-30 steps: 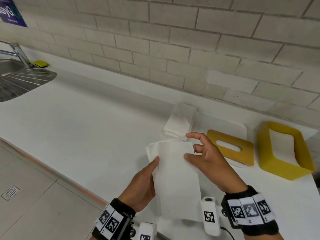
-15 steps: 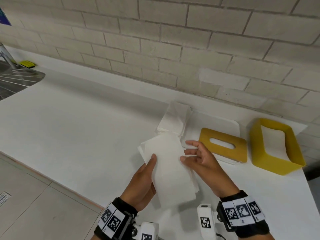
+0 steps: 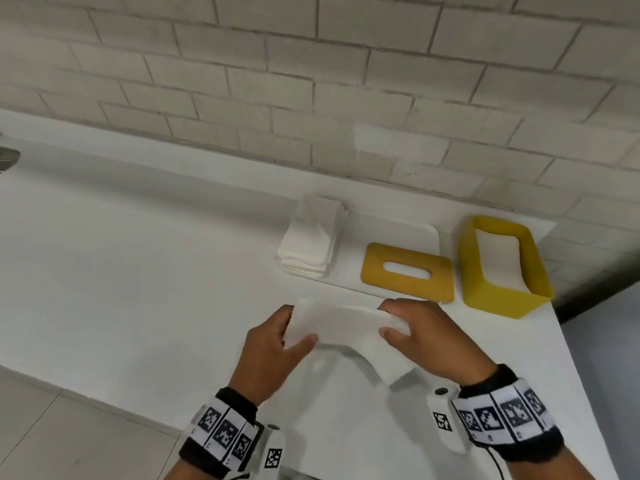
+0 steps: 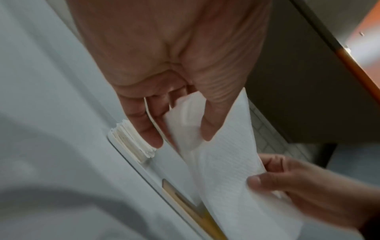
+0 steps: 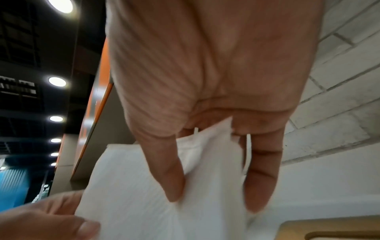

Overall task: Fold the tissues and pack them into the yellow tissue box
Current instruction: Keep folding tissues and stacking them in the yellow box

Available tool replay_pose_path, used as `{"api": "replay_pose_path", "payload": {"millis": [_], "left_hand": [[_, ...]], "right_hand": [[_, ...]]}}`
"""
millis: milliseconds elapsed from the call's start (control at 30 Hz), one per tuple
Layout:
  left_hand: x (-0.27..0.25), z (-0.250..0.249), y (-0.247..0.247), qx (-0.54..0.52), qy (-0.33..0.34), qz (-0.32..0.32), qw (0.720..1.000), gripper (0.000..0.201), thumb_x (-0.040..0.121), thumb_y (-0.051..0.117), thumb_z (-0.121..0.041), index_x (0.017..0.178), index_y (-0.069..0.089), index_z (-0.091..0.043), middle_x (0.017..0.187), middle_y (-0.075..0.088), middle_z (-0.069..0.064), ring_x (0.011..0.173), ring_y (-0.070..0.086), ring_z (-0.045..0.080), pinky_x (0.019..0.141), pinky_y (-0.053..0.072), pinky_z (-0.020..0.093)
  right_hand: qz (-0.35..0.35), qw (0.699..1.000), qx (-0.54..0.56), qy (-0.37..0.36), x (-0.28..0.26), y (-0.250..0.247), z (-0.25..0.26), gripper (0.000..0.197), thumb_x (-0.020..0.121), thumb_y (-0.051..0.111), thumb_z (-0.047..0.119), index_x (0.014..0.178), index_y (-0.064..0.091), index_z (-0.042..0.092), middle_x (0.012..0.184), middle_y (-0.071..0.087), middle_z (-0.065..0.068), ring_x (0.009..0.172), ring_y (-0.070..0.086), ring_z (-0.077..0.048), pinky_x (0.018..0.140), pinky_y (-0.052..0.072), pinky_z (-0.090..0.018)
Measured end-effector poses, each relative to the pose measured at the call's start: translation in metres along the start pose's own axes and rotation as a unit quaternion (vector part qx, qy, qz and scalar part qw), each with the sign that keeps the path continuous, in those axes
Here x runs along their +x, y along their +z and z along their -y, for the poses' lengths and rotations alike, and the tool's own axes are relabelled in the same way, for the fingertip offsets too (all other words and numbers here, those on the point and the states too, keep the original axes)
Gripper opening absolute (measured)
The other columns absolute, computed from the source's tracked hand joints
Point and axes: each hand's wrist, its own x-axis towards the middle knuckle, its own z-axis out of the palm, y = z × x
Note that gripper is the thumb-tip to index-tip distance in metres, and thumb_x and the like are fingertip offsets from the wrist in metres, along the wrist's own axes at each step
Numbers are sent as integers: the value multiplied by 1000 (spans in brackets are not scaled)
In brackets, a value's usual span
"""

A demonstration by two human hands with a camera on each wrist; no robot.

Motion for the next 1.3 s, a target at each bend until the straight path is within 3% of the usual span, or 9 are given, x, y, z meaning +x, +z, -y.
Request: {"api": "replay_pose_path", "payload": {"millis": [100,333,433,600,733,833,933,1167,1300], "left_hand": [[1,10,14,69,49,-13,996,26,87,80,-23,104,66,-36,95,72,-25,89,68,2,76,53,17],[8,19,23,136,86,28,987,34,87,79,-25,115,65,-38,103,71,-27,101,65,-10,88,50,11],[12,19,24,208,115,68,969,42,87,77,-32,126,61,-42,106,70,-28,100,64,-8,87,48,10],[23,7,26,289,152,107,939,38,92,70,-31,127,59,-43,101,73,-21,87,65,4,83,49,19],[27,-2,18,285,149,99,942,45,90,73,-33,132,59,-43,105,72,-23,90,62,2,76,32,4],[30,-5,19,301,142,126,934,54,89,73,-35,138,54,-44,113,70,-24,98,64,2,84,40,15],[33,-4,25,324,121,155,925,51,93,68,-32,139,52,-43,114,70,-21,104,64,6,91,41,20],[37,-5,22,317,113,134,932,52,93,68,-32,140,52,-44,112,71,-20,101,64,6,86,42,19],[38,-2,26,318,106,158,929,53,95,66,-32,143,49,-44,120,69,-20,108,63,6,95,46,23]], "right_hand": [[23,997,-67,13,1,7,-12,13,94,61,29,106,66,32,98,67,13,95,62,-7,85,51,-33],[45,990,-128,36,-7,25,-26,15,95,59,32,110,61,33,98,59,15,94,58,-9,83,46,-30],[56,985,-154,46,-7,31,-33,23,94,60,37,116,56,36,105,56,17,101,56,-8,89,39,-30],[52,980,-184,51,-4,31,-33,13,96,53,24,104,58,32,91,52,15,93,58,-11,81,33,-31],[34,984,-171,47,-7,23,-34,12,95,56,27,106,58,33,92,54,16,92,58,-8,80,33,-29],[55,985,-157,53,-5,26,-35,21,94,60,33,114,57,34,99,56,18,99,58,-6,89,38,-30],[70,980,-177,60,-1,34,-37,15,95,56,26,110,58,30,95,53,16,100,61,-13,85,35,-32],[30,981,-183,52,0,27,-36,17,96,54,28,112,58,32,101,61,13,98,60,-11,81,32,-30],[62,979,-180,75,2,36,-42,21,96,55,30,116,56,34,106,61,14,104,60,-9,91,37,-32]]}}
